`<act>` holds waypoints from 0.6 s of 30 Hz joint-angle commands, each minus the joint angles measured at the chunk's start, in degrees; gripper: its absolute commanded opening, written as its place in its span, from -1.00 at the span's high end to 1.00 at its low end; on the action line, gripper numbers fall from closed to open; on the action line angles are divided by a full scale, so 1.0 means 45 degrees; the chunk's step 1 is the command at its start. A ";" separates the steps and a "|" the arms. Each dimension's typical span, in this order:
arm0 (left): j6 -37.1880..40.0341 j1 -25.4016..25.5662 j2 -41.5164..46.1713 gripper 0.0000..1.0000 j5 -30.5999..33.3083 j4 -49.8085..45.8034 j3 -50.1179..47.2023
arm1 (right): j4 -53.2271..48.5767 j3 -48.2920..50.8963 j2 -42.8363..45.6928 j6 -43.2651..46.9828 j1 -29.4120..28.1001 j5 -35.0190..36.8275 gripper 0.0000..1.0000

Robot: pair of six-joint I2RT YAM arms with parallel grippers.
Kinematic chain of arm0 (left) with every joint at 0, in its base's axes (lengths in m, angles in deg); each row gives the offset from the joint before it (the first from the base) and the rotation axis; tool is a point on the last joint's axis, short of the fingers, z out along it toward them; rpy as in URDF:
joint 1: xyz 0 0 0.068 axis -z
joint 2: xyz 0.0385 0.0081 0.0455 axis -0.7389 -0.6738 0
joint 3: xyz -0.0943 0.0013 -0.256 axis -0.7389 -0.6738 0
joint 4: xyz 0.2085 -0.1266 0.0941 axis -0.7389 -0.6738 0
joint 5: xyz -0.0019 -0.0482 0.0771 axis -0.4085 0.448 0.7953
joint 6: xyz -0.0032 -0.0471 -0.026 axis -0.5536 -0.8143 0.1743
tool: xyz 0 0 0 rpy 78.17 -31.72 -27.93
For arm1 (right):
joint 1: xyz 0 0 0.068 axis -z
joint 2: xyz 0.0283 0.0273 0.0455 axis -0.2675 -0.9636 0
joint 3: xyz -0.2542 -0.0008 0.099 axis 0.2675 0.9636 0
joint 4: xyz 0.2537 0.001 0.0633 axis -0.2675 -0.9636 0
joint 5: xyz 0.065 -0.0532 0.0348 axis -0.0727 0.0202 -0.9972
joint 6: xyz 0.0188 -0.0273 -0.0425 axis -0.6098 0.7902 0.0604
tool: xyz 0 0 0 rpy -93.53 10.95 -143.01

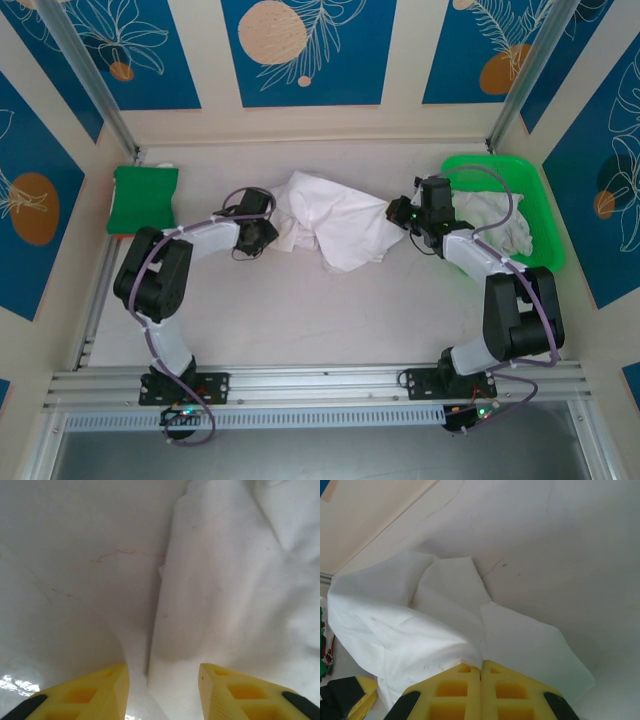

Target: Fold and stack the t-shirts

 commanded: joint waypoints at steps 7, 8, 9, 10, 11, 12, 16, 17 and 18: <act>-0.0099 0.0005 -0.0760 0.62 -0.0102 0.0435 0.0691 | 0.0135 0.0183 0.0223 -0.0068 0.0263 -0.0271 1.00; 0.0031 -0.0017 -0.0823 0.71 -0.0093 0.0572 0.0703 | 0.0096 0.0146 0.0222 -0.0039 0.0300 -0.0285 1.00; 0.0292 -0.0036 -0.0859 0.83 0.0064 0.0789 0.0665 | 0.0078 0.0114 0.0211 -0.0001 0.0351 -0.0296 1.00; 0.0758 -0.0037 -0.0889 0.94 0.0334 0.1115 0.0605 | 0.0070 0.0097 0.0254 0.0039 0.0398 -0.0301 1.00; 0.1143 -0.0037 -0.0904 1.00 0.0623 0.1353 0.0553 | 0.0048 0.0053 0.0276 0.0077 0.0455 -0.0314 1.00; 0.1471 -0.0066 -0.0909 1.00 0.0951 0.1495 0.0526 | -0.0030 -0.0010 0.0299 0.0141 0.0526 -0.0324 1.00; 0.1855 -0.0317 -0.0266 1.00 0.1701 0.1567 0.0370 | -0.0311 -0.0319 0.0468 0.0407 0.0786 -0.0328 1.00; 0.1964 -0.0343 0.0118 1.00 0.2040 0.1650 0.0192 | -0.0392 -0.0418 0.0549 0.0449 0.0857 -0.0301 1.00; 0.2111 -0.0349 0.0597 1.00 0.2502 0.1671 -0.0045 | -0.0500 -0.0510 0.0675 0.0496 0.0953 -0.0262 1.00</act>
